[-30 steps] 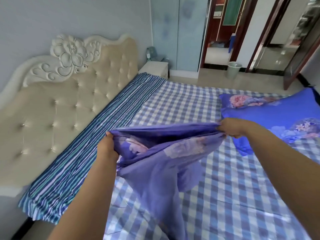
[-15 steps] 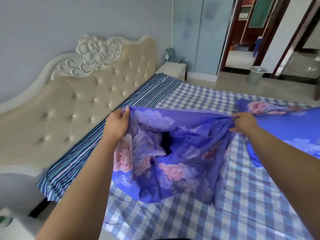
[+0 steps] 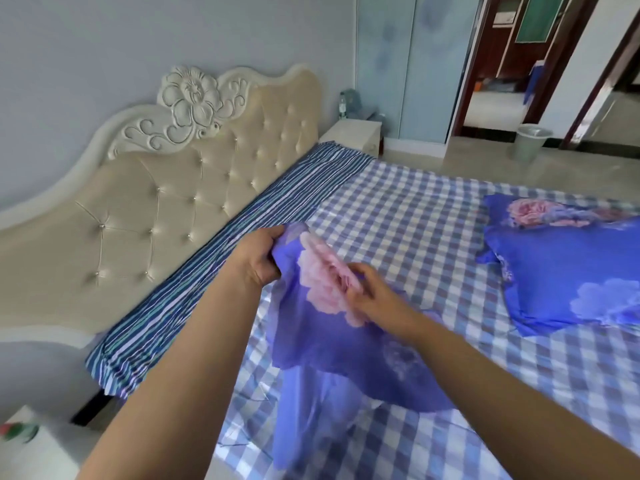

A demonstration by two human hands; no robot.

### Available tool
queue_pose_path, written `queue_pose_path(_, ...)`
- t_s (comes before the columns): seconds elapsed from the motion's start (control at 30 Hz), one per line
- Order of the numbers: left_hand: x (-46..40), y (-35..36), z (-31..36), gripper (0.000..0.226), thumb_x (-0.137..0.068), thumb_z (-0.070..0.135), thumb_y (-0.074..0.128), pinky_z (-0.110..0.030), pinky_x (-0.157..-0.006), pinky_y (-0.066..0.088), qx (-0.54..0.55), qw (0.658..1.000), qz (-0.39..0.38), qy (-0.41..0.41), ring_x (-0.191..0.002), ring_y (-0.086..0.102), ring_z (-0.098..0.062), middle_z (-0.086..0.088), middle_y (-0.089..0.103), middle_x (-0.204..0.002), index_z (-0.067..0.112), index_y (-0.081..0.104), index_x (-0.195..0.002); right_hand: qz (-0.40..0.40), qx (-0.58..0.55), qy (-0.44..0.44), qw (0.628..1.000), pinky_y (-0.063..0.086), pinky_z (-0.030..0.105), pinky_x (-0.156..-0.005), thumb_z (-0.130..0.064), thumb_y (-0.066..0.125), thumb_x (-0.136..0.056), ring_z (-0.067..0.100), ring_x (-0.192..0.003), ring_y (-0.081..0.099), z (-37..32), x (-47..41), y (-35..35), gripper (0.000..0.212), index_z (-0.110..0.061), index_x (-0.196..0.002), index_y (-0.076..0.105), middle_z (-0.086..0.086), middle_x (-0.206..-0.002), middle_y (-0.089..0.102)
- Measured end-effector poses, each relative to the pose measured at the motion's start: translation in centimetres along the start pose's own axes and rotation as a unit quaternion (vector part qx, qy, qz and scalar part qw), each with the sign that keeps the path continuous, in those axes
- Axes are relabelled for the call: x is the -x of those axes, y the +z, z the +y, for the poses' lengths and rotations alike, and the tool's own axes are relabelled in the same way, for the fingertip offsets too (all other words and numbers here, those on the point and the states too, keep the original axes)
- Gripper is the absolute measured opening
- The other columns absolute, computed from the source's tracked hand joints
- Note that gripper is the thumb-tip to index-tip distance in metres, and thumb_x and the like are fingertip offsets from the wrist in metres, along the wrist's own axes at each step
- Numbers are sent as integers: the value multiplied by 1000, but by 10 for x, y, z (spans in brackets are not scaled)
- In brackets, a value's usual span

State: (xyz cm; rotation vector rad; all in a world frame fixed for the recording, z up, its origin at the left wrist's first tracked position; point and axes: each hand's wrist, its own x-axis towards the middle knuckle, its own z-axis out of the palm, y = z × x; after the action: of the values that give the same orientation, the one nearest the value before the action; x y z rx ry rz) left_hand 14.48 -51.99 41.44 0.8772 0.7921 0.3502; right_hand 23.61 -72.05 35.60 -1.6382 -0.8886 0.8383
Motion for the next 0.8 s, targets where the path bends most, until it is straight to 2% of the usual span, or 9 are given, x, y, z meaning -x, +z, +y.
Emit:
queue_pose_path(0.07,-5,0,-5,38,-100,12,34,-24,-49,54,8,1000,1,-9,-49,65,-18,-11,66,-58,0,61,-77,-46,-2,-27,999,41,8,-90,-13,69,-85,-10,-110,53,7,13,10,66,-31,-136,32,-24,-124,53)
queue_pose_path(0.1,-5,0,-5,45,-99,9,33,-21,-46,53,23,1000,-4,-7,-45,62,-17,-10,63,-53,0,62,-67,-31,9,-36,999,39,8,-91,-11,71,-84,-16,-107,50,16,16,11,69,-36,-135,31,-32,-118,52)
queue_pose_path(0.2,-4,3,-8,63,-99,5,30,-18,-42,49,66,997,-49,3,-40,60,-13,-6,60,-46,2,63,-46,129,16,-36,991,43,25,-77,-13,65,-88,-4,-73,53,34,16,7,46,-50,-106,46,-23,-79,57)
queue_pose_path(0.27,1,9,-12,46,-99,12,37,-21,-52,53,29,996,-78,15,-52,64,-12,-3,66,-58,3,71,-69,197,-8,-26,980,41,31,-70,-16,63,-90,8,-66,49,32,12,0,28,-41,-91,53,-9,-74,57)
queue_pose_path(0.33,3,10,-21,30,-98,30,45,-25,-68,53,-61,994,-84,27,-73,65,-13,1,71,-78,11,68,-100,212,-27,-15,977,42,27,-69,-15,60,-92,11,-66,50,25,7,-6,20,-33,-85,54,-3,-74,59)
queue_pose_path(0.47,-4,-3,-54,60,-84,64,52,-34,-85,51,-273,958,-88,-12,-104,64,-17,5,65,-120,29,50,-132,220,-70,19,973,50,38,-85,-20,56,-94,22,-85,64,13,-1,-8,15,-30,-85,60,1,-90,68)
queue_pose_path(0.57,-7,-17,-77,89,-65,79,61,-33,-87,48,-377,921,-69,-66,-105,63,-16,5,65,-119,24,47,-133,217,-107,44,969,53,39,-84,-24,54,-96,17,-85,65,10,-8,-9,11,-26,-90,63,-1,-92,70)
queue_pose_path(0.67,-5,-16,-94,43,-89,52,57,-27,-72,49,-347,929,-111,-70,-80,64,-13,1,70,-89,13,63,-107,199,-139,60,968,53,40,-87,-26,52,-97,20,-91,66,5,-18,-12,11,-27,-94,62,0,-98,70)
queue_pose_path(0.8,-9,-2,-78,37,-100,33,47,-39,-85,51,-243,966,-78,45,-94,64,-28,-14,69,-103,2,64,-110,182,-34,94,978,45,30,-78,-27,51,-97,17,-85,58,14,-23,-18,7,-26,-91,55,0,-93,62)
